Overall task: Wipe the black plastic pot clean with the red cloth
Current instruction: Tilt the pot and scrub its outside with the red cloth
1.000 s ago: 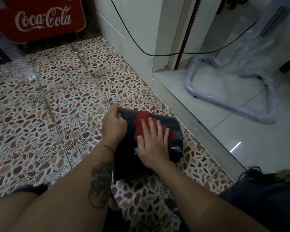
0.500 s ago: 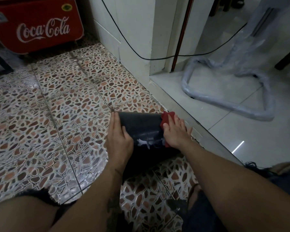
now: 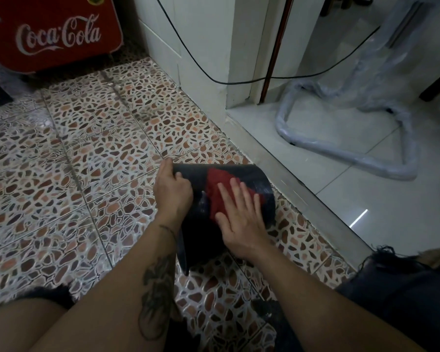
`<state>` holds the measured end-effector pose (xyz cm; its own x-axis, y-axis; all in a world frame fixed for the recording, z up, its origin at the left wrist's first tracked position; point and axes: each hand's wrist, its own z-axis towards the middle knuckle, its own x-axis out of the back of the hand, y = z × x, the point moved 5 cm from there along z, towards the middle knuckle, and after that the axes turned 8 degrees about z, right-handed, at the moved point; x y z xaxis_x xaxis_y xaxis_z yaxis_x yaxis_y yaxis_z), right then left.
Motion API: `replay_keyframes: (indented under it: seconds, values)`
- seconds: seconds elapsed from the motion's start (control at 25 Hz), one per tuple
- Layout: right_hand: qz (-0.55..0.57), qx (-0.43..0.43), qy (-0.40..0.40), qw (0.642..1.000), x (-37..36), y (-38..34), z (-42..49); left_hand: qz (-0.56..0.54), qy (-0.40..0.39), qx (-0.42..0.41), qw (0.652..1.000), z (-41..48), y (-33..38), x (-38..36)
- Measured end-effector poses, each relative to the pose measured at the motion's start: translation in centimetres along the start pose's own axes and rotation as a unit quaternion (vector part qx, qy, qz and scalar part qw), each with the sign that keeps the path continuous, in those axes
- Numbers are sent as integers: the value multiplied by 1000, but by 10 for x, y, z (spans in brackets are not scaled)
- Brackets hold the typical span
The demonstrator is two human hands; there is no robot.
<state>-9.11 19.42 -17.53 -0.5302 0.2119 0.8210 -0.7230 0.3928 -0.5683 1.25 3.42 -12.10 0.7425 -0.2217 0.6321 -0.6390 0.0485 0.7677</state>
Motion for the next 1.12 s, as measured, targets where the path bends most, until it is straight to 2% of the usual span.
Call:
replay_keyframes:
  seconds: [0.16, 0.32, 0.4, 0.52, 0.6, 0.64, 0.72, 0.8, 0.96, 1.04, 1.12]
  values:
    - [-23, -170, 21, 985, 21, 60, 9, 37, 12, -37, 999, -5, 1, -1]
    - [11, -249, 28, 968, 25, 45, 50, 37, 27, -22, 999, -4, 0, -6]
    - [15, -202, 27, 979, 18, 15, 63, 28, 27, -15, 999, 2, -1, -5]
    - [30, -10, 28, 999, 1, -33, 46, -3, 7, 5, 1000, 12, -2, -4]
    - [24, 75, 13, 997, -3, -35, 25, -6, -27, 13, 1000, 18, 0, -5]
    - [13, 90, 11, 996, 0, -25, 20, -3, -41, 15, 999, 22, 1, -6]
    - [-8, 45, 28, 999, 13, 7, 22, 3, -58, 17, 998, 30, 3, -5]
    - [-30, -54, 46, 997, 28, 38, 35, 11, -63, 4, 998, 31, 6, -4]
    - [-47, -206, 3, 977, 40, 43, 82, -28, -53, -2, 998, 23, 0, -5]
    - [-52, -193, -19, 980, 32, 13, 98, -92, -67, 21, 993, 23, -6, -7]
    - [-36, -106, -26, 993, 15, -26, 93, -150, -79, 48, 984, 24, -9, -9]
